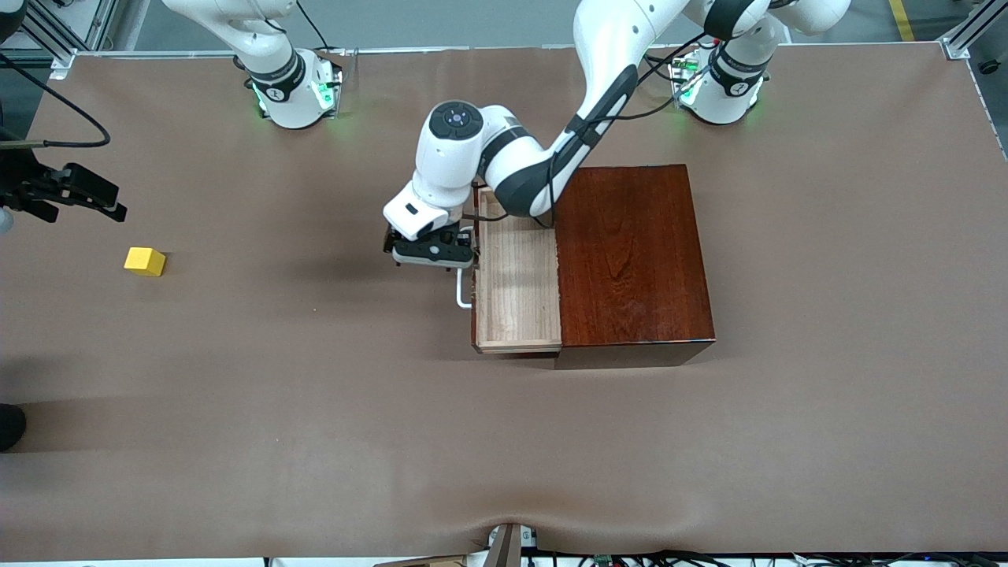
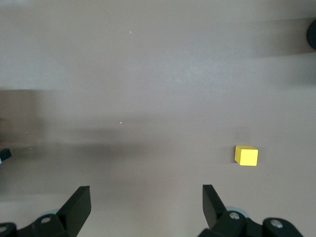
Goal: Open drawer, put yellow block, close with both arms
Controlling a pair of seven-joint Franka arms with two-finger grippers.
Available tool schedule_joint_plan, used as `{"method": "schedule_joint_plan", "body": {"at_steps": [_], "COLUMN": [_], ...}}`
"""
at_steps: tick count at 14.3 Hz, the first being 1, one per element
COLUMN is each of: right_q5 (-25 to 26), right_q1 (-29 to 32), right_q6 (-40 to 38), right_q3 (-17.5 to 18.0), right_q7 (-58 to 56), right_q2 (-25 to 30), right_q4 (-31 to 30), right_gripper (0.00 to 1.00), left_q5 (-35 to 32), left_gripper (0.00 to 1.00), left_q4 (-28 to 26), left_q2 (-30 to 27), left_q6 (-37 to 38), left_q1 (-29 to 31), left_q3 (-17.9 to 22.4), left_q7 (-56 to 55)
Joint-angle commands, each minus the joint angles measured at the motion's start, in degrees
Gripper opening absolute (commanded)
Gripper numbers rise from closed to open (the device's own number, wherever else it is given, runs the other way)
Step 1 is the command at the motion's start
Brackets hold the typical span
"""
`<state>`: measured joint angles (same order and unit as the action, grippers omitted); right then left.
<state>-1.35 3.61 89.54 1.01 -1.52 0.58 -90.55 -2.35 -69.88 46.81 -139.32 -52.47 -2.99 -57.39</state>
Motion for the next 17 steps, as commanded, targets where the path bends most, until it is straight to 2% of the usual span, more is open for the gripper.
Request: {"method": "schedule_joint_plan", "body": {"at_steps": [1,3,4,6,8,10,12,14,17], "right_q5": [1.17,3.71,6.16,7.41,7.42,6.54,6.54,6.54,5.93], "right_q1": [1.39,3.68,4.9,8.76,13.68,20.35,24.06,26.61,28.9], "right_q6": [1.59,3.0,2.75,1.87,-0.5,-0.95,-0.25,2.98,15.09], "right_q3": [-0.48,-0.48,-0.57,-0.65,-0.66,-0.65,-0.65,-0.65,-0.57], "right_q7": [0.02,-0.06,-0.24,-1.29,-8.46,-18.04,-20.36,-21.24,-24.58], "right_q2": [-0.14,-0.4,-0.4,-0.32,-0.23,-0.49,-1.71,-3.38,-3.48], "right_q4": [0.64,0.64,1.25,2.3,3.7,3.45,0.92,-3.47,-15.58], "right_gripper": [1.0,1.0,1.0,1.0,1.0,1.0,1.0,1.0,1.0], "left_q5": [0.68,0.5,0.5,0.24,0.41,0.5,0.76,0.76,0.59], "left_gripper": [1.0,1.0,1.0,1.0,1.0,1.0,1.0,1.0,1.0], "left_q4": [2.12,2.03,1.86,1.24,0.63,-0.16,-1.47,-5.06,-13.41], "left_q2": [-0.13,-4.24,-6.88,-11.19,-14.45,-17.09,-19.02,-21.39,-27.54], "left_q6": [0.88,6.66,10.95,17.74,21.09,26.96,32.42,33.23,33.15], "left_q1": [-0.26,0.96,2.45,6.92,13.16,18.7,24.15,29.34,35.66], "left_q3": [0.79,1.93,3.5,4.66,4.4,4.4,4.14,4.14,4.14], "left_q7": [-2.36,-3.69,-3.69,-3.17,-2.64,3.21,11.22,16.49,26.86]}}
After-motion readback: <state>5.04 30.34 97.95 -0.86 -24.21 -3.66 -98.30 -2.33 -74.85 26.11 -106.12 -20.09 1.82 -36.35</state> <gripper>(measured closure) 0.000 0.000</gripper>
